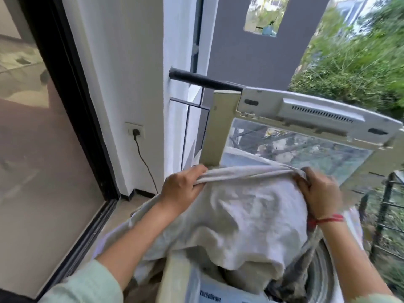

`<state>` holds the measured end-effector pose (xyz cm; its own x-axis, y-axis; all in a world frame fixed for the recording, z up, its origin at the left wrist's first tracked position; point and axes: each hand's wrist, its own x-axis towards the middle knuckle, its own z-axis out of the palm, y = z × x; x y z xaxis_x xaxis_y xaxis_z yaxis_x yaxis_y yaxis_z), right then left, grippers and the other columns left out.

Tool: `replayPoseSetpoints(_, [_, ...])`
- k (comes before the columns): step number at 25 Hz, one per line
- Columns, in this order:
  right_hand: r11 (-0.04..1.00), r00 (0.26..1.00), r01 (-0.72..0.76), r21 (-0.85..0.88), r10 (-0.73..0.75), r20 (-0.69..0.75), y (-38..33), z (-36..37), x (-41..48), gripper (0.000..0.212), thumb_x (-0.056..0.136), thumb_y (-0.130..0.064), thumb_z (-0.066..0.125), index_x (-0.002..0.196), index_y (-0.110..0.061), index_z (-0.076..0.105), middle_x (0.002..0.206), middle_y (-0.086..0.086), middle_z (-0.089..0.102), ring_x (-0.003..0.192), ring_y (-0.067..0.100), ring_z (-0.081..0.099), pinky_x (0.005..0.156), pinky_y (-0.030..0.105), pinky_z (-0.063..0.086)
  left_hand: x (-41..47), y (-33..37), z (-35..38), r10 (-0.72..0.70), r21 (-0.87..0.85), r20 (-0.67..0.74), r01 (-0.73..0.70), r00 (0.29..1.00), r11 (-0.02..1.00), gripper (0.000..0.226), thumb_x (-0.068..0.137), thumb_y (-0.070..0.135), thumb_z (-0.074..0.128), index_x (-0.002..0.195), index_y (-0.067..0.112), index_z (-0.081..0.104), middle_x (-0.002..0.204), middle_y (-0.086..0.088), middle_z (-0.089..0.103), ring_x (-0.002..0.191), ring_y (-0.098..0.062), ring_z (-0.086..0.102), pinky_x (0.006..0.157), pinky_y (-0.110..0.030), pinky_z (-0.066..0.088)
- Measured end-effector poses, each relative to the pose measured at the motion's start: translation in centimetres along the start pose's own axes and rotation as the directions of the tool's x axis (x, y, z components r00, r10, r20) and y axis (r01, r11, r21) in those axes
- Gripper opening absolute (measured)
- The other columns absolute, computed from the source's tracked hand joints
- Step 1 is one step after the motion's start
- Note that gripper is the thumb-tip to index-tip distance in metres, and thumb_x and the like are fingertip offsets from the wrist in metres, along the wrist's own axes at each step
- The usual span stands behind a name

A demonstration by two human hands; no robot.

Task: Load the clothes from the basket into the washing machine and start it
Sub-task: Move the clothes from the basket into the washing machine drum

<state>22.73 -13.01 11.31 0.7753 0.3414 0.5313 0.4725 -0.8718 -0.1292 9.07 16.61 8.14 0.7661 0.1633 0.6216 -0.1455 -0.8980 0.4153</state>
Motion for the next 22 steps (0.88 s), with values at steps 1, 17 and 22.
replayPoseSetpoints(1, [0.999, 0.944, 0.023, -0.026, -0.013, 0.331, 0.7, 1.9, -1.1, 0.067, 0.076, -0.062, 0.029, 0.097, -0.008, 0.061, 0.091, 0.02, 0.067, 0.076, 0.034, 0.064, 0.073, 0.043, 0.051, 0.7, -0.4, -0.3, -0.047, 0.03, 0.104, 0.044, 0.994, 0.999, 0.016, 0.082, 0.04, 0.051, 0.094, 0.03, 0.053, 0.077, 0.001, 0.068, 0.071, -0.027, 0.063, 0.055, -0.029, 0.044])
replayPoseSetpoints(17, [0.993, 0.638, -0.058, -0.107, 0.119, 0.761, -22.8, 15.9, 0.2, 0.114, 0.066, -0.068, 0.064, 0.15, -0.021, 0.001, 0.158, 0.01, -0.003, 0.144, 0.036, 0.003, 0.112, 0.059, 0.006, -12.3, -17.7, -1.4, -0.406, 0.288, 0.815, 0.319, 0.414, 0.903, 0.116, 0.055, 0.047, 0.078, 0.146, 0.035, 0.007, 0.141, 0.002, 0.029, 0.13, -0.023, 0.036, 0.1, -0.039, 0.04])
replayPoseSetpoints(22, [0.993, 0.881, -0.076, 0.093, 0.023, 0.473, -23.6, 18.0, -2.1, 0.041, 0.086, -0.023, 0.051, 0.127, -0.021, 0.047, 0.128, 0.013, 0.048, 0.098, 0.037, 0.057, 0.084, 0.04, 0.047, -14.1, -19.7, 1.8, -0.403, 0.154, 0.796, 0.492, 0.453, 0.857, 0.069, 0.071, 0.038, 0.058, 0.131, 0.058, 0.028, 0.138, 0.002, 0.038, 0.129, -0.024, 0.039, 0.101, -0.045, 0.041])
